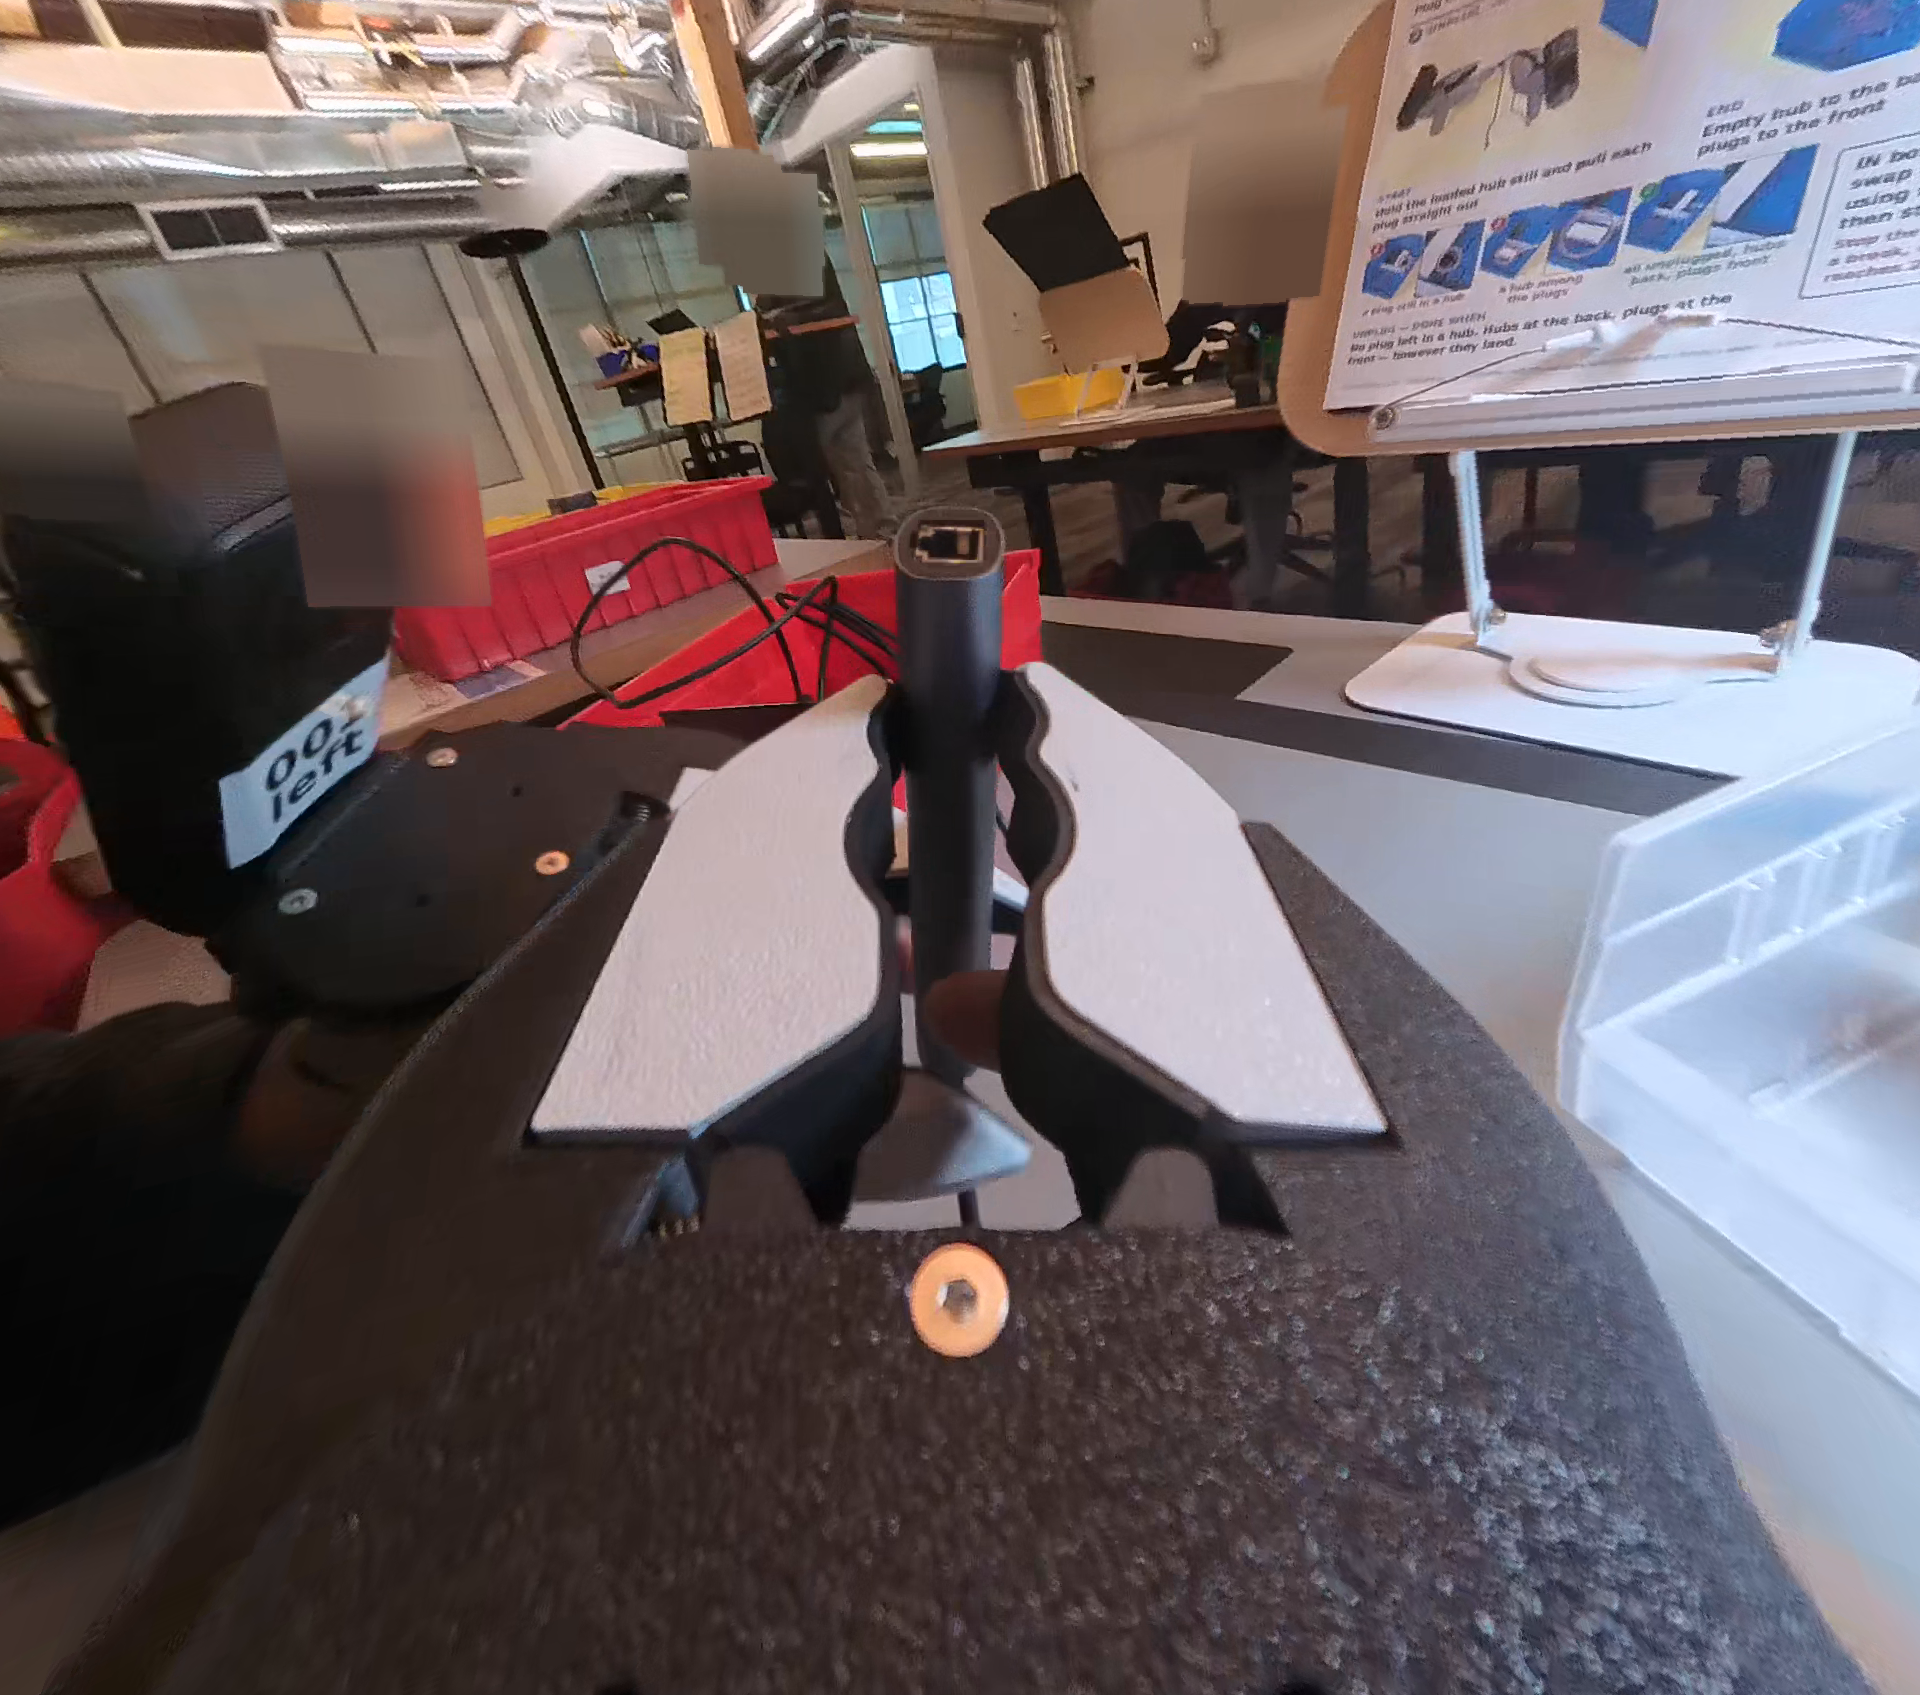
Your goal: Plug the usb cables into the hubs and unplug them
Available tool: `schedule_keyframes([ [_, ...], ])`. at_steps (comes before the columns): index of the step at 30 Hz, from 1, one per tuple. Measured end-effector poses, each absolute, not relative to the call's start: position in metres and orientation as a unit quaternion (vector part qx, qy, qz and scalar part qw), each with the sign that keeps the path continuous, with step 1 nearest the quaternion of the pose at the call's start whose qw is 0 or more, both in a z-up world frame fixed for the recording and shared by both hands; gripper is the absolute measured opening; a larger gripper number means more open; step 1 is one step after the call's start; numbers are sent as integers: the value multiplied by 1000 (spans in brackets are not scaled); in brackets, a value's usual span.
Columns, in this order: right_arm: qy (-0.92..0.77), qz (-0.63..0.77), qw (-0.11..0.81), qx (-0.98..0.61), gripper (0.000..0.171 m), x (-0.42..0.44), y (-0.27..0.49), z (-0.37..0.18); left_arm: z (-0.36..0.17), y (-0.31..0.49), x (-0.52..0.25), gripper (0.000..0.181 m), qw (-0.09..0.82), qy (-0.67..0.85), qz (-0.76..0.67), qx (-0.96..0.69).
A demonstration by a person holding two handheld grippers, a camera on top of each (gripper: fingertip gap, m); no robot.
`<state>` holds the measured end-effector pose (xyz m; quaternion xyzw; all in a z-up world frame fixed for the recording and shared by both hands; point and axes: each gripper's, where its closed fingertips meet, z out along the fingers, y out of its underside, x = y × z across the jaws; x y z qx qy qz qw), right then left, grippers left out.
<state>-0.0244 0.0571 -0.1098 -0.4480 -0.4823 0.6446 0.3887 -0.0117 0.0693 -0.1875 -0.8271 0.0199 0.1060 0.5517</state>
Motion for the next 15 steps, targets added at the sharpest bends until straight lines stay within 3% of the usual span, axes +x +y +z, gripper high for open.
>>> schedule_keyframes([
  [1,-488,635,395,-450,17,-26,54,-110,-186,68,-16,34,558,16,109,-823],
  [6,-545,627,389,-399,22,-26,49,-109,-187,50,-16,34,532,67,69,-841],
  [12,-692,642,247,-219,55,17,35,-121,-172,10,41,34,529,157,-263,-792],
  [15,-748,591,242,-178,63,29,28,-142,-171,-16,68,34,489,217,-391,-749],
])
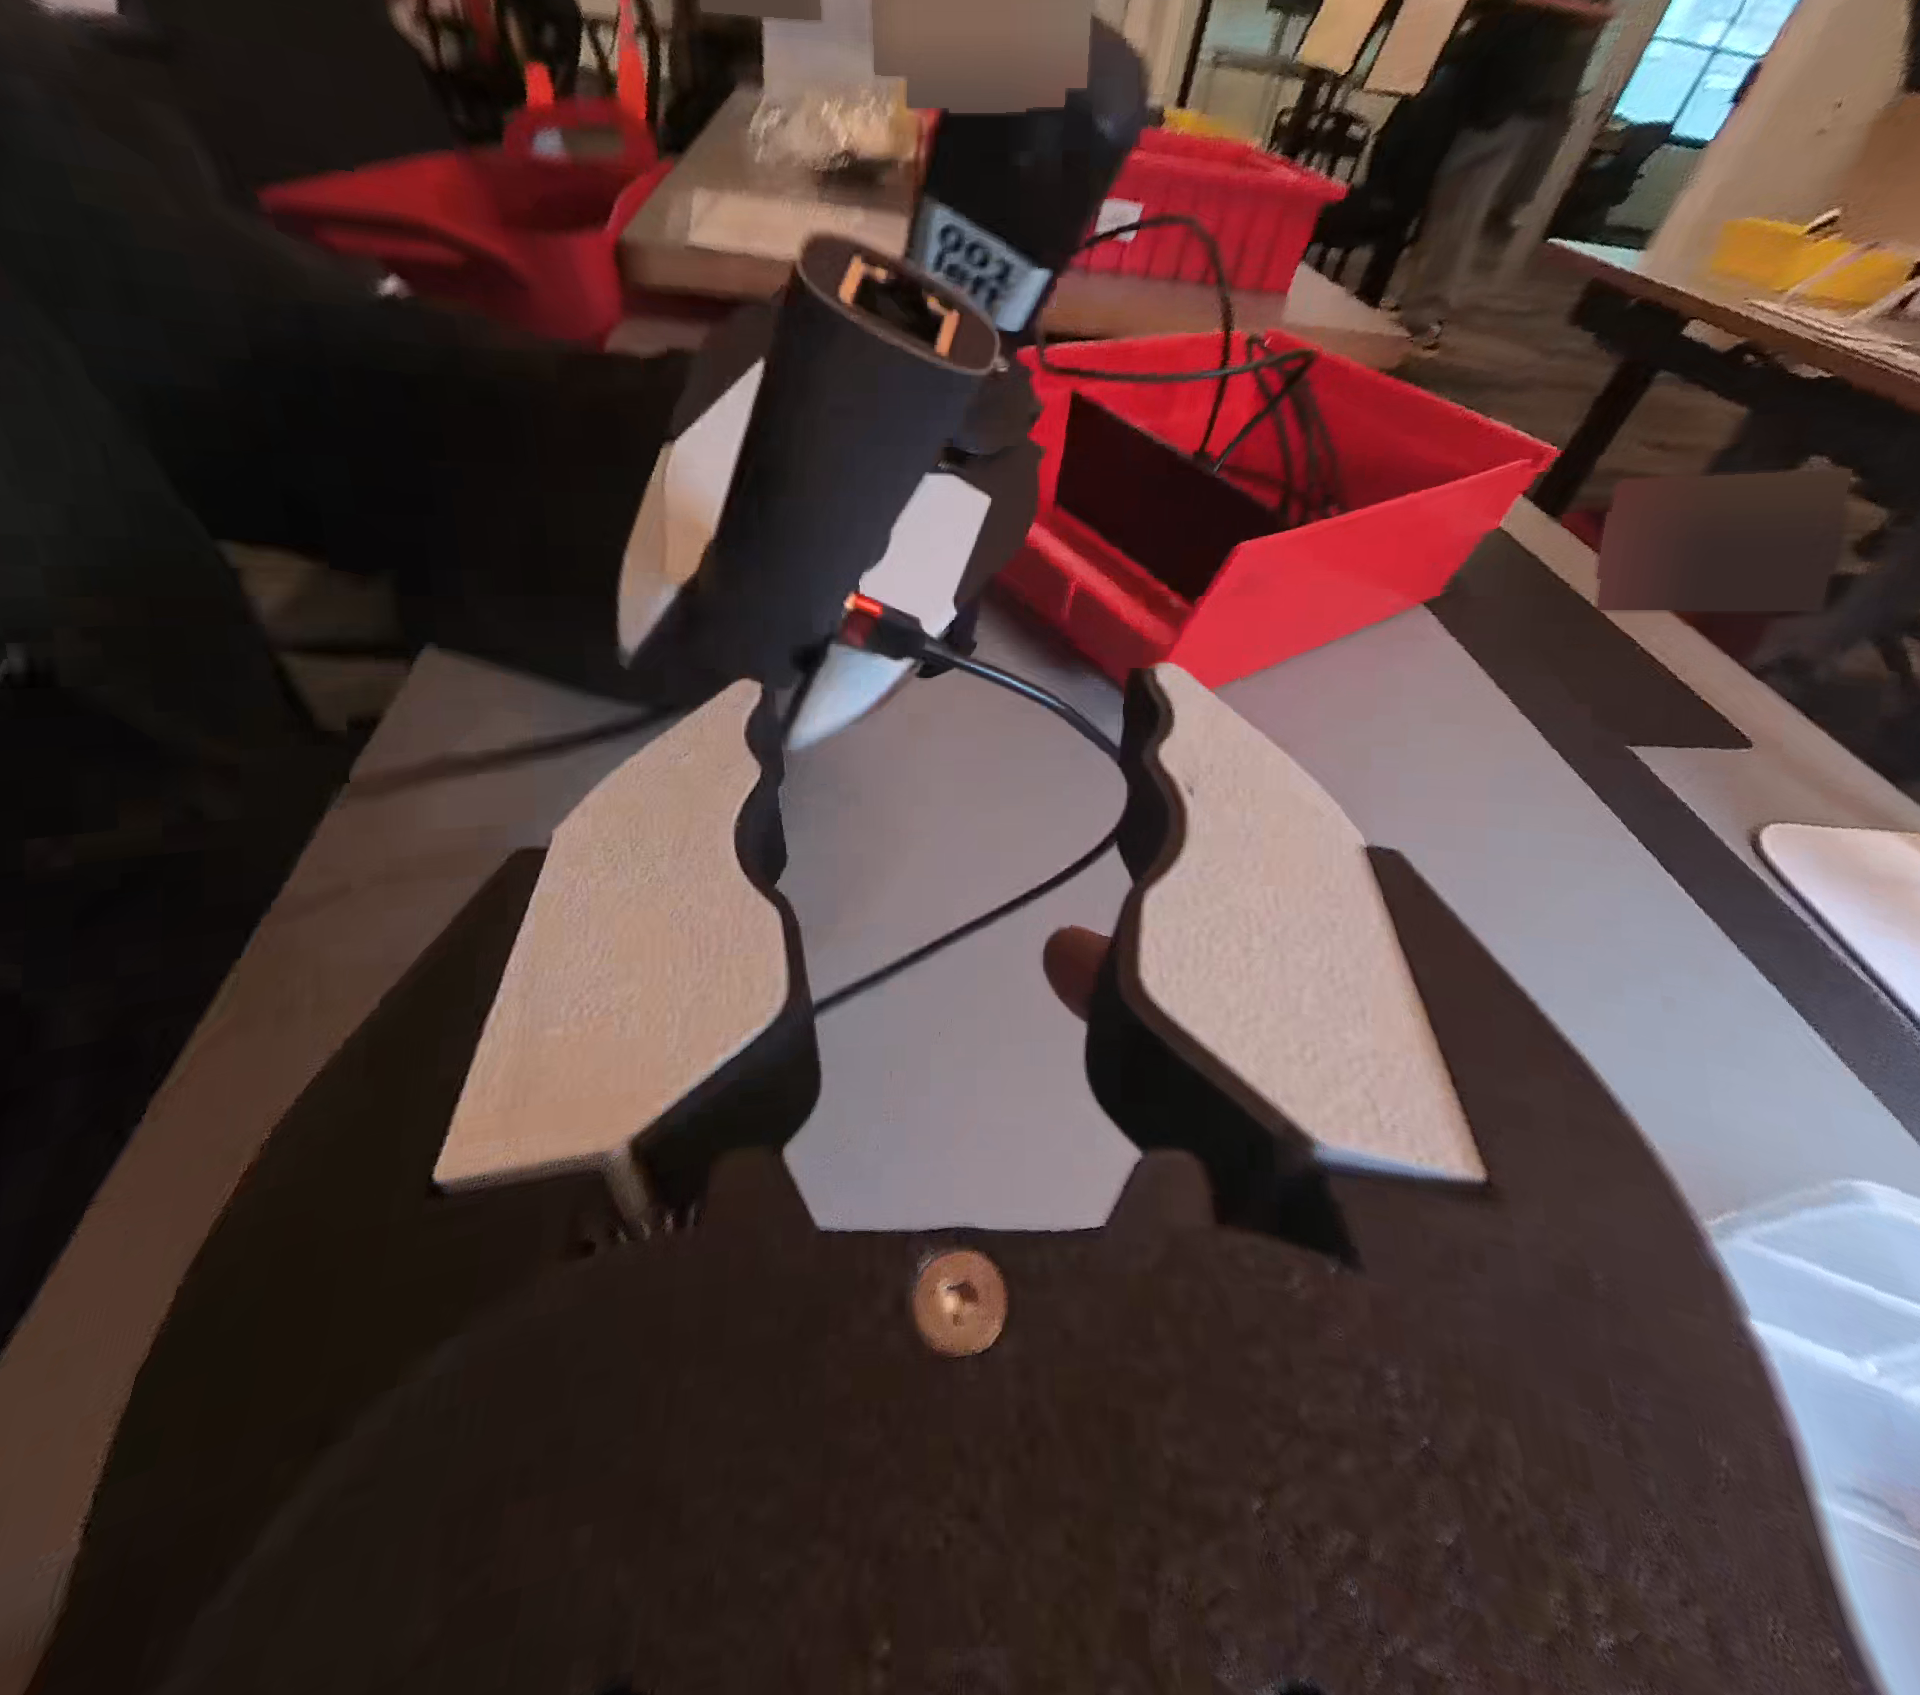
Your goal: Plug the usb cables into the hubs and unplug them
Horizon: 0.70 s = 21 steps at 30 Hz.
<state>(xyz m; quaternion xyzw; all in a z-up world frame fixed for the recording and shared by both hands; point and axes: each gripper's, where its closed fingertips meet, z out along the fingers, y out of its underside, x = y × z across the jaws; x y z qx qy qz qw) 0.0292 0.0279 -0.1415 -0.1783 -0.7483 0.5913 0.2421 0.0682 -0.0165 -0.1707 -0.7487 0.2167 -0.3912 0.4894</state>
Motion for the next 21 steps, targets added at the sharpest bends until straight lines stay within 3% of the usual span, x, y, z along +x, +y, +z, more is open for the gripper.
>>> schedule_keyframes([
  [5,-831,486,253,-98,55,42,-12,-180,-181,-41,98,34,405,275,-506,-710],
  [8,-843,464,264,-70,14,45,-18,-190,-186,-42,96,34,406,278,-496,-715],
  [10,-841,466,259,-87,12,43,-11,-189,-179,-36,83,33,432,247,-493,-714],
  [16,-849,411,245,-224,6,23,29,-201,-181,0,19,26,536,163,-243,-792],
  [21,-844,414,199,-276,5,18,26,-210,-191,4,10,27,521,217,-46,-824],
])
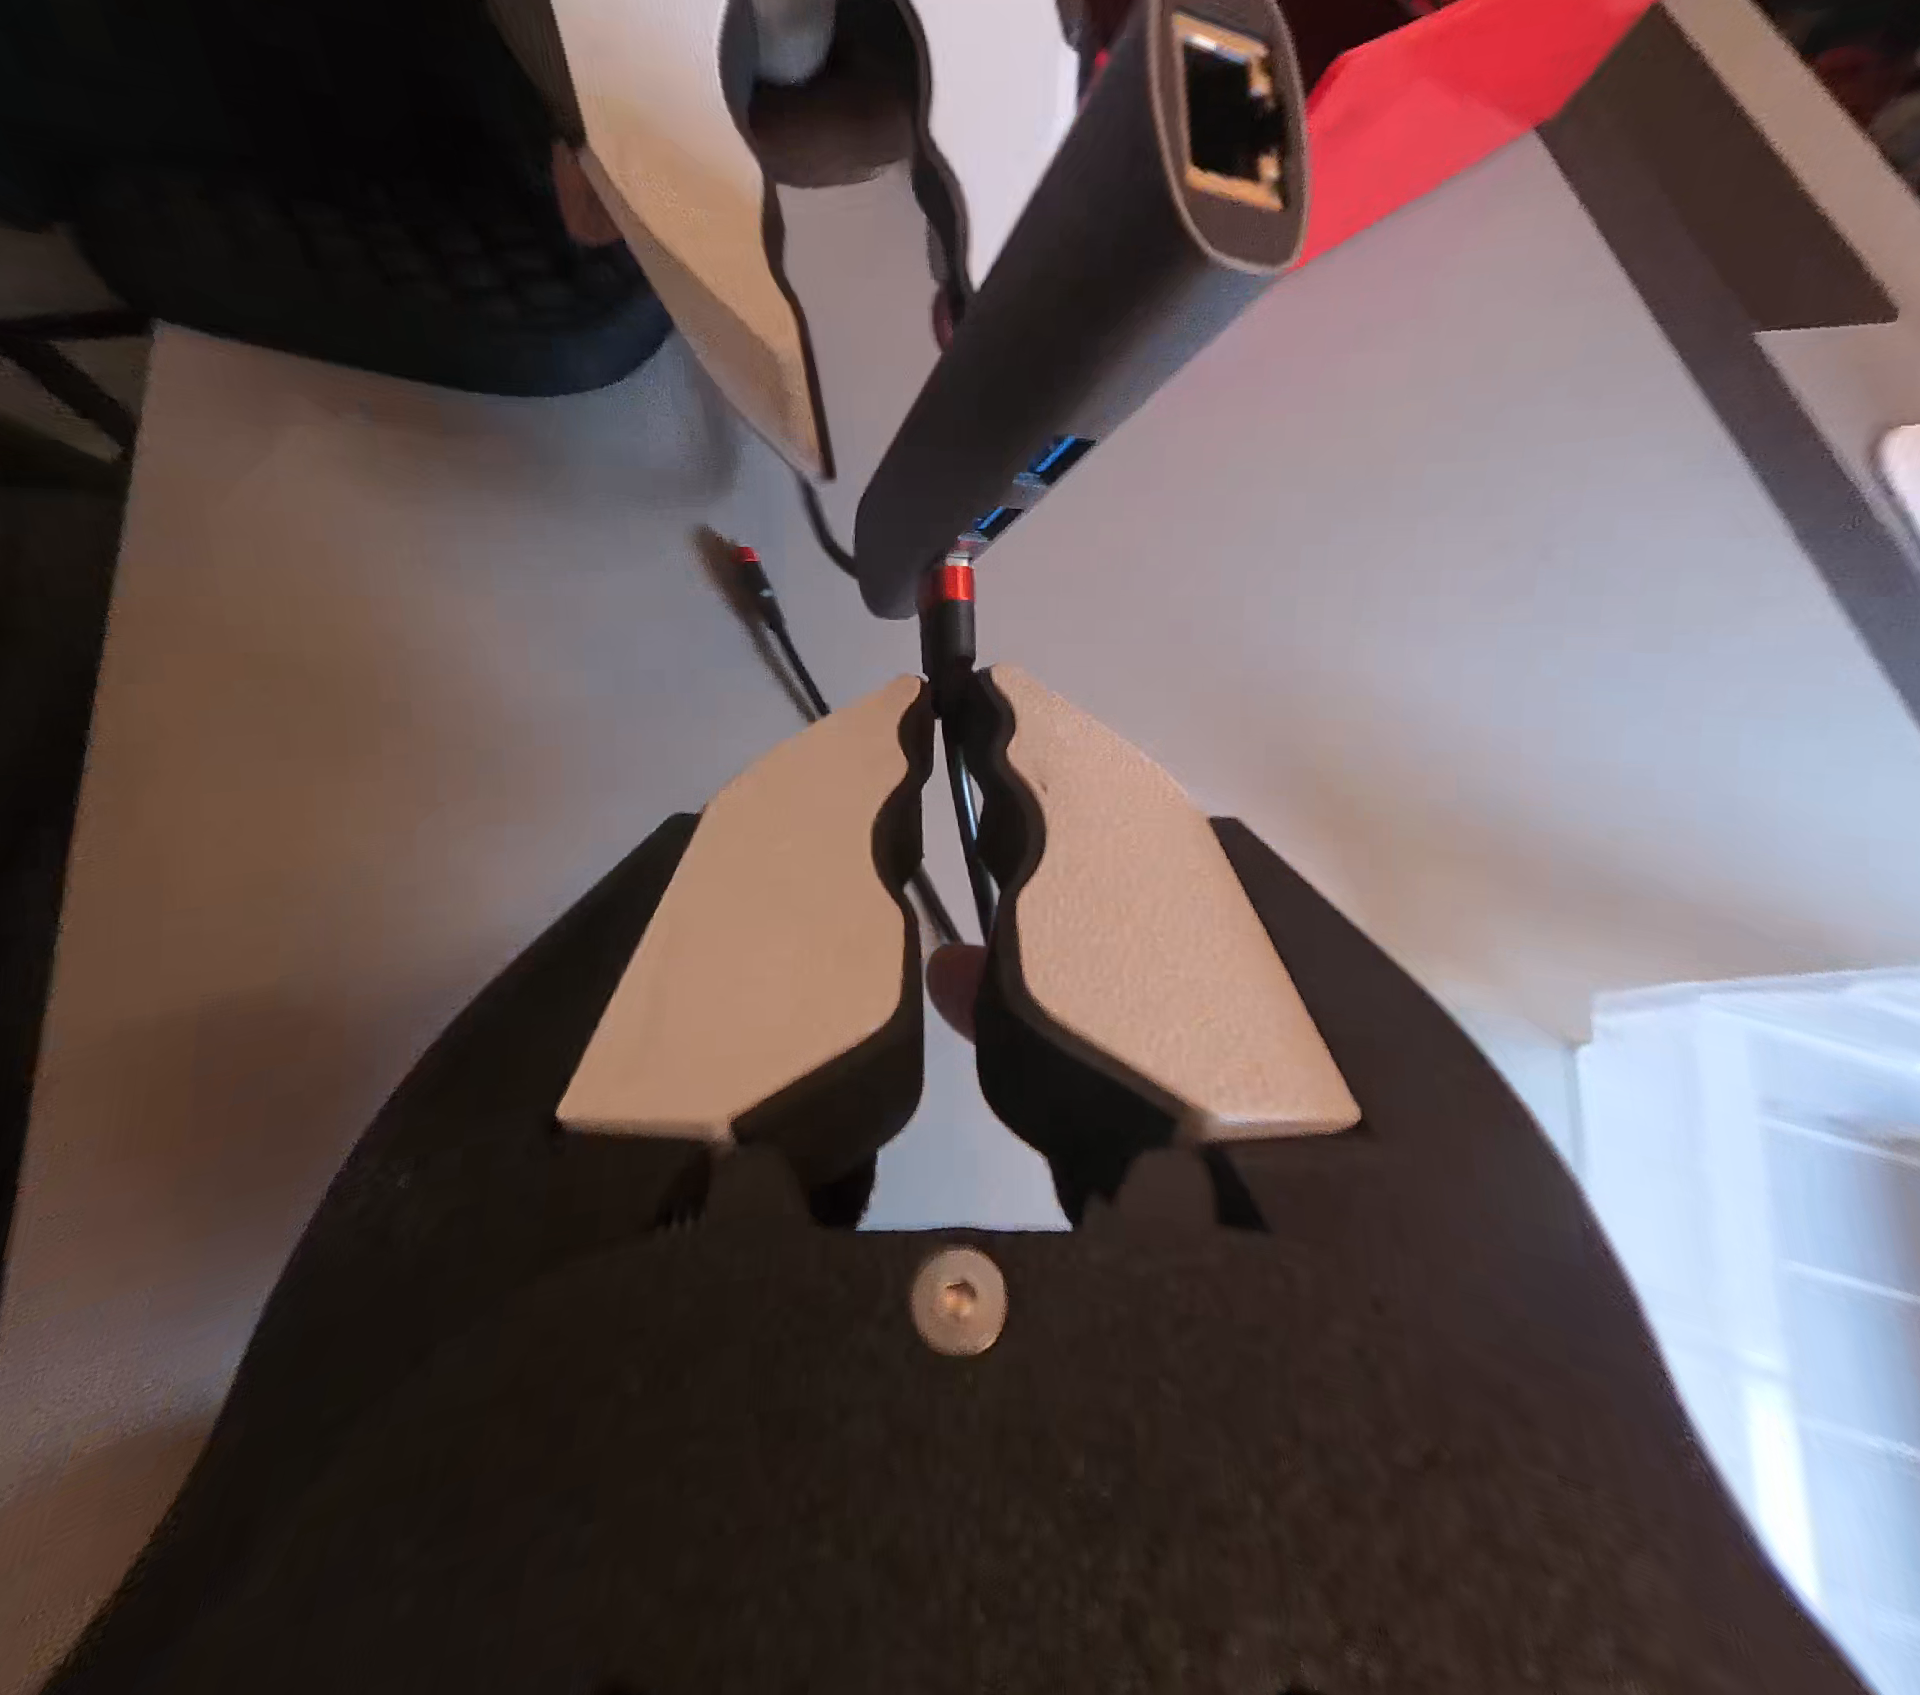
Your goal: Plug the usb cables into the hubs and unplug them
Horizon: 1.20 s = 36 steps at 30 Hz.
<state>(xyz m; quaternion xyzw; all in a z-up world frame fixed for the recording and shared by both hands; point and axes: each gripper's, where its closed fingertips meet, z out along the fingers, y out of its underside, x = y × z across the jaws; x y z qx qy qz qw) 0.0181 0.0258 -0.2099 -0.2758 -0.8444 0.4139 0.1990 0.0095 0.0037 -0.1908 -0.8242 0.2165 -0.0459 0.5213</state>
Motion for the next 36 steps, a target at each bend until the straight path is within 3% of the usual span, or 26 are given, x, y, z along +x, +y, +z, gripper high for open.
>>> schedule_keyframes([
  [7,-847,432,184,-250,5,23,11,-212,-205,4,20,20,506,217,-107,-828],
  [11,-852,404,233,-239,5,17,20,-215,-206,9,14,18,488,223,-34,-843],
  [15,-869,347,283,-212,19,15,18,-219,-212,12,15,18,464,254,44,-848],
  [18,-871,323,319,-187,9,12,13,-220,-218,13,16,18,442,273,81,-851],
  [25,-881,305,325,-162,8,14,11,-223,-222,9,15,18,414,288,105,-857],
  [34,-866,378,276,-177,8,24,9,-210,-201,7,27,18,463,267,44,-844],
  [36,-889,308,270,-205,8,23,40,-234,-177,3,14,18,509,226,54,-829],
])
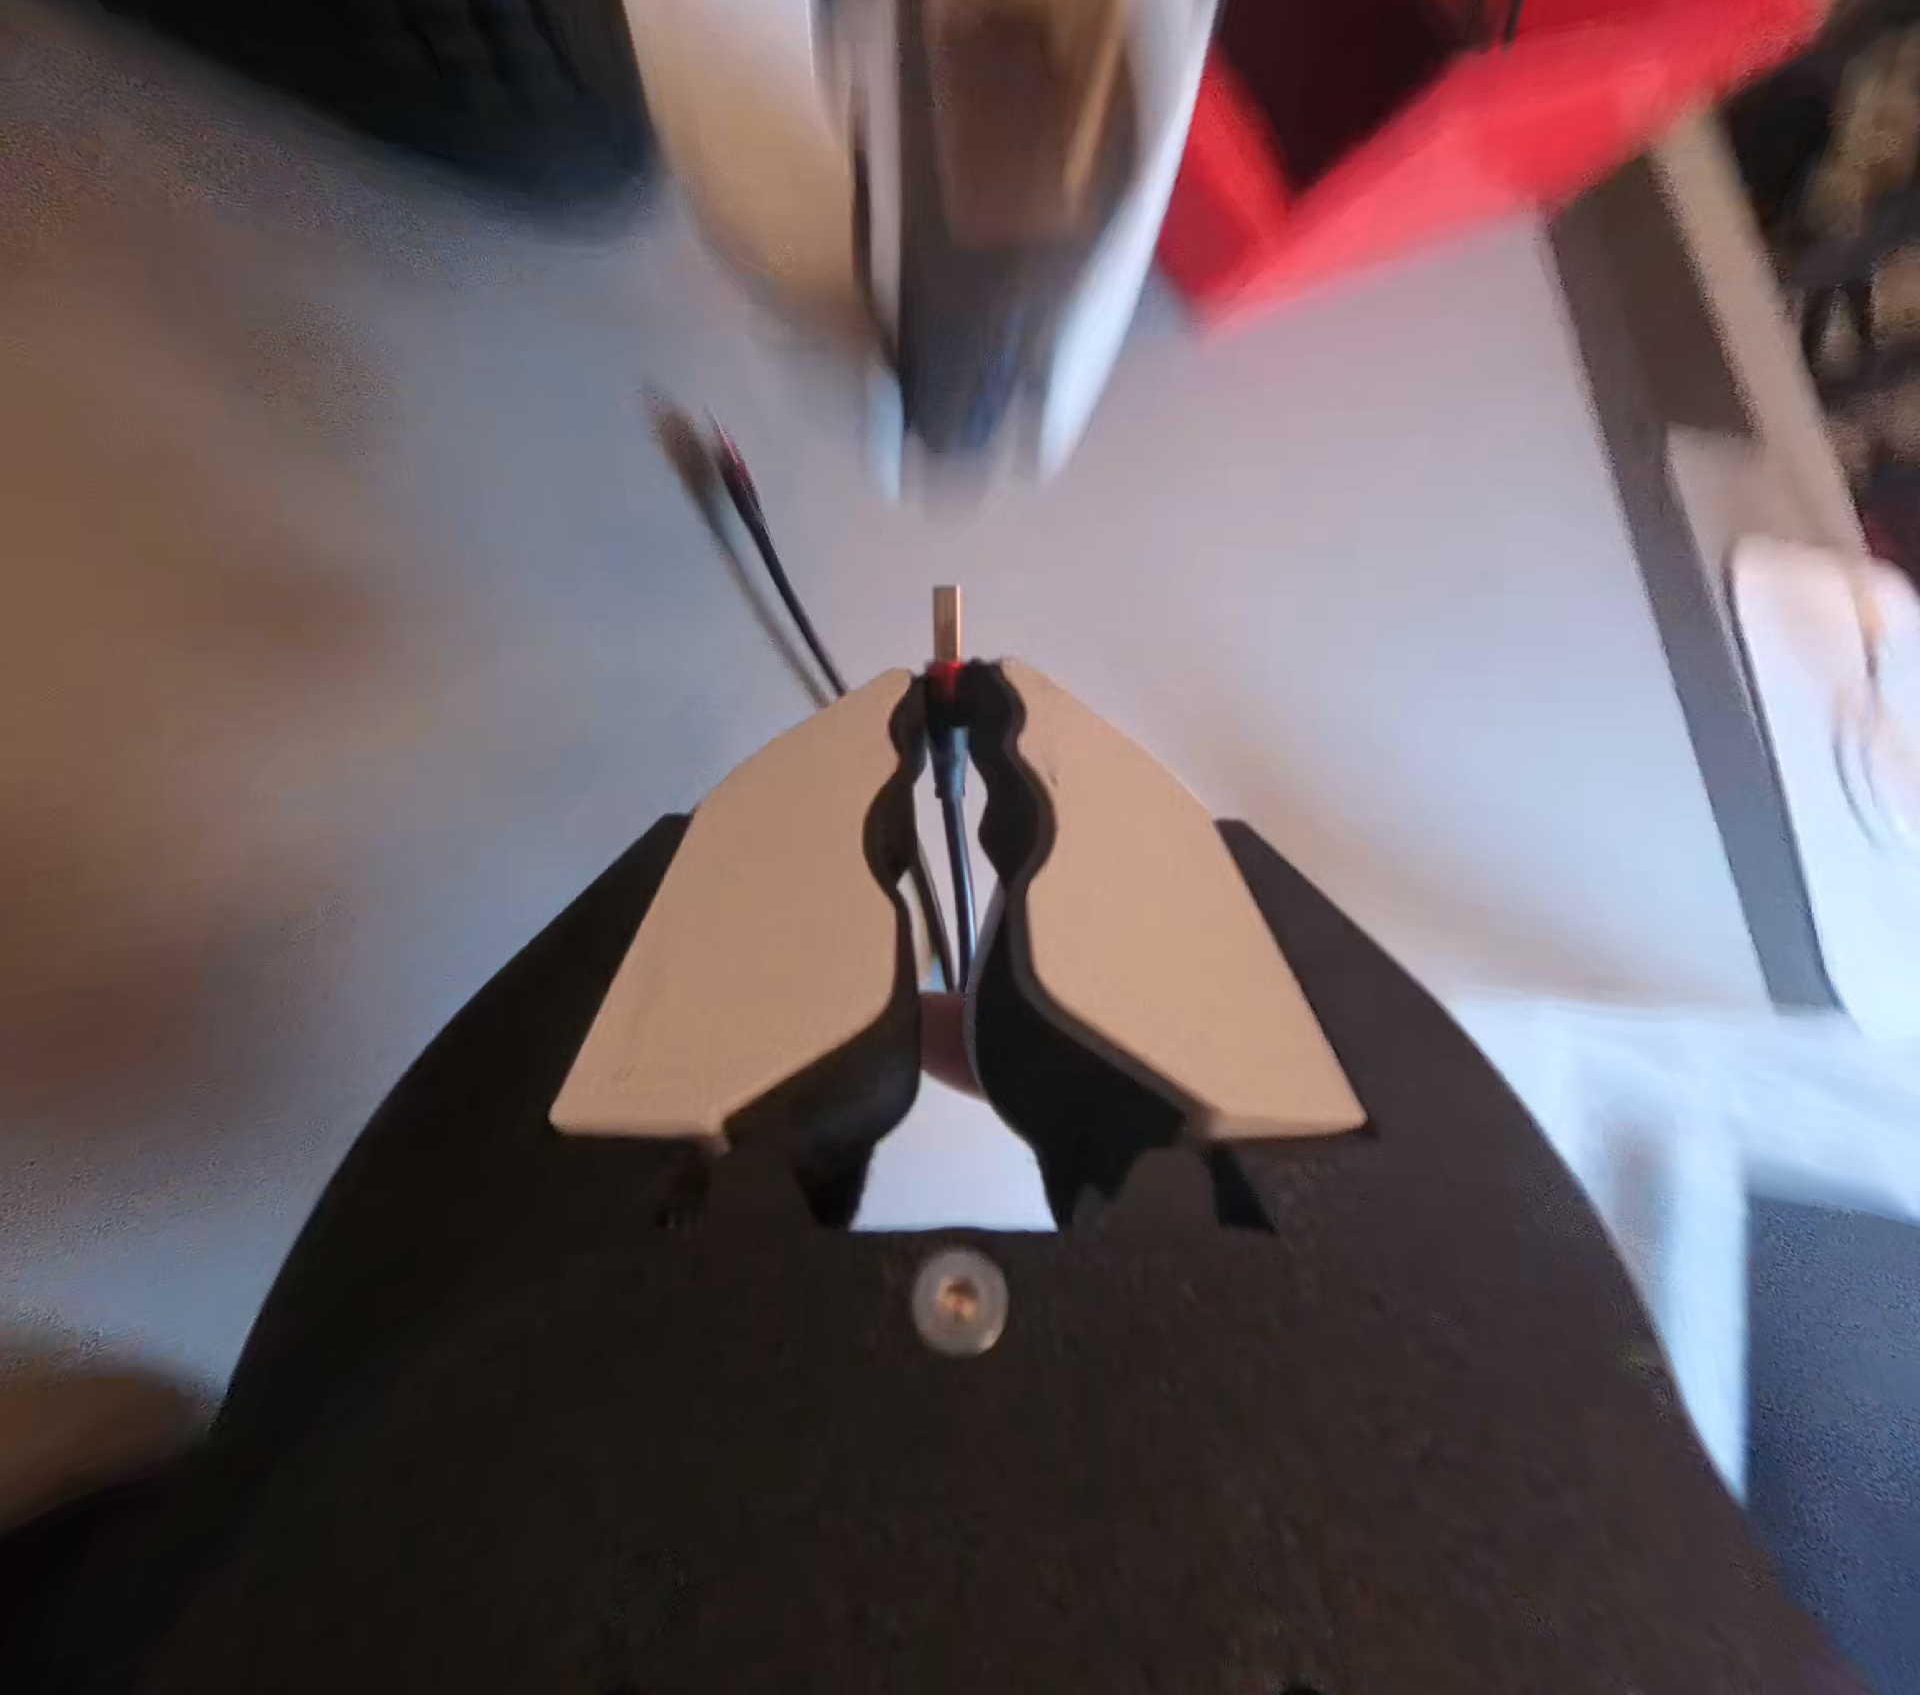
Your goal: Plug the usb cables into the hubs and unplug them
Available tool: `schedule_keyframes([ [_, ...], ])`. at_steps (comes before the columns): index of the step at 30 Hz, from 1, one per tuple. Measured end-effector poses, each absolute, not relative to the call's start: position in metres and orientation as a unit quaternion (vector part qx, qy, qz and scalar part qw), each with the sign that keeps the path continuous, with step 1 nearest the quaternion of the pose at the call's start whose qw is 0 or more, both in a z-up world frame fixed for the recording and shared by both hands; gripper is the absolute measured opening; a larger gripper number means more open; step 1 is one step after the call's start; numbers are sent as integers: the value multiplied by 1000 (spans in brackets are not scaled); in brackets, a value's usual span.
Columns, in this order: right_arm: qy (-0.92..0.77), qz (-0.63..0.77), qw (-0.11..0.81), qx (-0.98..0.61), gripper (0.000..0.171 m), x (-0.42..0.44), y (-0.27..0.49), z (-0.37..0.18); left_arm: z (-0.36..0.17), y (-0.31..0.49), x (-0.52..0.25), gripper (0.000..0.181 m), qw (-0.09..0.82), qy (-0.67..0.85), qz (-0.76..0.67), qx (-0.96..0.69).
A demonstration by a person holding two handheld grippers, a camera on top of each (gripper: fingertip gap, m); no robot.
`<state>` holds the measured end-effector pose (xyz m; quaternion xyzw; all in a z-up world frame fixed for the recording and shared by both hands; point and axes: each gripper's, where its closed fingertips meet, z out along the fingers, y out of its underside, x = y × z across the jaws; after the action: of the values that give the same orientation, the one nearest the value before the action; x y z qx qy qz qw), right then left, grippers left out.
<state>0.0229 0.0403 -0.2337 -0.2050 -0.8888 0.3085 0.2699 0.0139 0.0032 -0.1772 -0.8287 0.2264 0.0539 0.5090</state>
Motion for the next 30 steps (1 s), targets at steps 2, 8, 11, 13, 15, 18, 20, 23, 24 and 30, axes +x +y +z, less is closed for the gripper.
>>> schedule_keyframes([
  [2,-860,377,245,-241,8,28,50,-237,-119,-20,-2,17,608,167,2,-776],
  [8,-781,451,362,-236,8,18,69,-119,-126,-26,-19,17,604,130,11,-786],
  [11,-776,410,407,-254,8,9,103,-90,-140,-19,-28,17,616,95,-30,-782],
  [13,-771,366,446,-271,8,-3,132,-74,-152,-13,-31,17,613,76,-54,-785],
  [15,-763,313,483,-296,8,-20,164,-63,-160,-9,-30,17,607,73,-60,-789],
  [18,-743,263,510,-345,8,-45,209,-61,-162,-7,-25,17,606,86,-45,-789],
  [20,-733,231,512,-384,8,-58,238,-76,-164,-6,-22,17,606,94,-37,-789],
  [23,-750,175,437,-464,8,-66,272,-140,-169,-4,-18,17,600,104,-35,-792],
  [24,-759,147,409,-486,8,-64,282,-165,-171,-3,-18,17,597,105,-32,-794],
  [30,-760,123,405,-493,49,-60,290,-193,-176,-1,-15,17,591,112,-29,-798],
])
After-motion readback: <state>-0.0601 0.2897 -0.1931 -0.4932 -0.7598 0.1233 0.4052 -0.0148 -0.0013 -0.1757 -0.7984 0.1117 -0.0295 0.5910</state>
